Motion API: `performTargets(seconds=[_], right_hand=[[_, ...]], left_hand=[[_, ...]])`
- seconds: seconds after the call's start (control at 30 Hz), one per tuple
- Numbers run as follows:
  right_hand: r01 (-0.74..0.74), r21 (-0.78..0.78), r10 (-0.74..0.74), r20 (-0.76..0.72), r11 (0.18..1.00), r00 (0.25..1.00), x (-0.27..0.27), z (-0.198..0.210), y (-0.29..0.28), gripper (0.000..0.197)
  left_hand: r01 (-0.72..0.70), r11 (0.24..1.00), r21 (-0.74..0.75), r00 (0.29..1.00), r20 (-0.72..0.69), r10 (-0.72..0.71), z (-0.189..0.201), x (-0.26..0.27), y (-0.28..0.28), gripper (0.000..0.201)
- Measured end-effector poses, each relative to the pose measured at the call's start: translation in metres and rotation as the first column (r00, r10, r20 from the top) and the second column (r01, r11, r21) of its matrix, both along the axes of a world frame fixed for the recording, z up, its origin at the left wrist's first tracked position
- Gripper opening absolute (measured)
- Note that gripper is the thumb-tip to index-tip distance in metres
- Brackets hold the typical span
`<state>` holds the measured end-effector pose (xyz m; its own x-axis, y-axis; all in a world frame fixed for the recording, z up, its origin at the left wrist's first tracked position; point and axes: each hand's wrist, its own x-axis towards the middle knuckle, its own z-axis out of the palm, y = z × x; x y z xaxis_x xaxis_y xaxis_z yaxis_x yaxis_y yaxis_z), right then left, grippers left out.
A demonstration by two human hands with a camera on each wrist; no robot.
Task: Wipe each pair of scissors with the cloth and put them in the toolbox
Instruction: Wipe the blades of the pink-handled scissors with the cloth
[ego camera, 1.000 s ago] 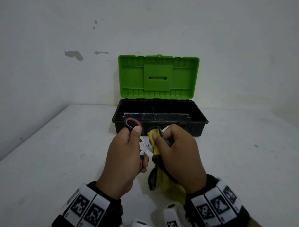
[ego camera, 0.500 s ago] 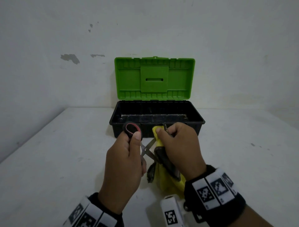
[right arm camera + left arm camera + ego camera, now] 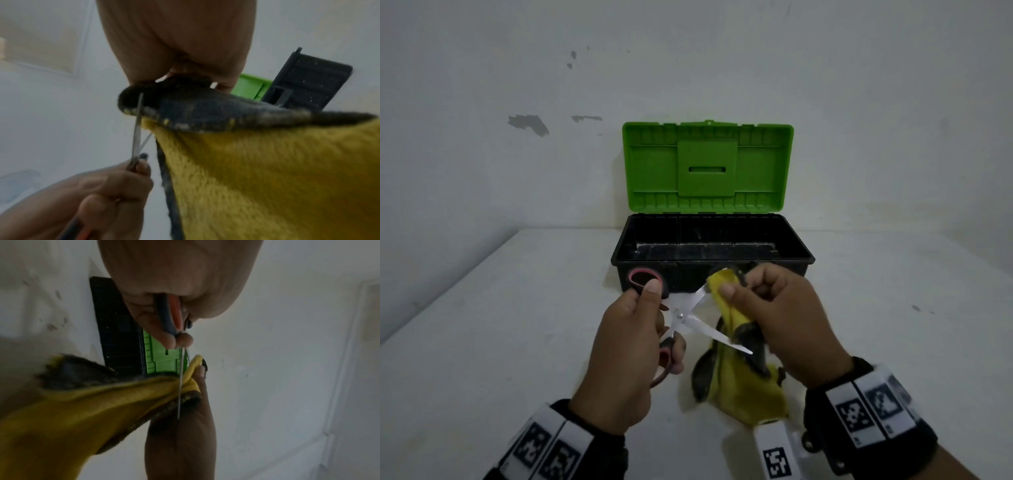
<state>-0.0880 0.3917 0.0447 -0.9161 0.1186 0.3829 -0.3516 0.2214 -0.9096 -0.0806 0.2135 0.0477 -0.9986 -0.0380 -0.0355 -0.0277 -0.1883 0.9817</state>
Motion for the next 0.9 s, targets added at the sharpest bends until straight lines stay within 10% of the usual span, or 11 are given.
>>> performTargets(seconds=[0.37,0.57,0.9], right_hand=[[-0.142,-0.127,0.154,0.087,0.982,0.984,0.005,0.003,-0.014,0.031],[0.131,-0.177,-0.113,0.104,0.976,0.988,-0.013,0.008,0.02,0.034],[0.476,0.329,-0.491,-0.042,0.816,0.87,-0.007,0.036,0.132,0.041]], left_hand=[[0.068,0.997,0.021,0.998,0.015,-0.068,0.013,0.002,0.004,0.035],[0.072,0.997,0.021,0.997,0.032,-0.073,0.012,0.004,0.01,0.034],[-0.065,0.969,0.239,0.985,0.17,0.024,0.015,-0.013,0.023,0.022]])
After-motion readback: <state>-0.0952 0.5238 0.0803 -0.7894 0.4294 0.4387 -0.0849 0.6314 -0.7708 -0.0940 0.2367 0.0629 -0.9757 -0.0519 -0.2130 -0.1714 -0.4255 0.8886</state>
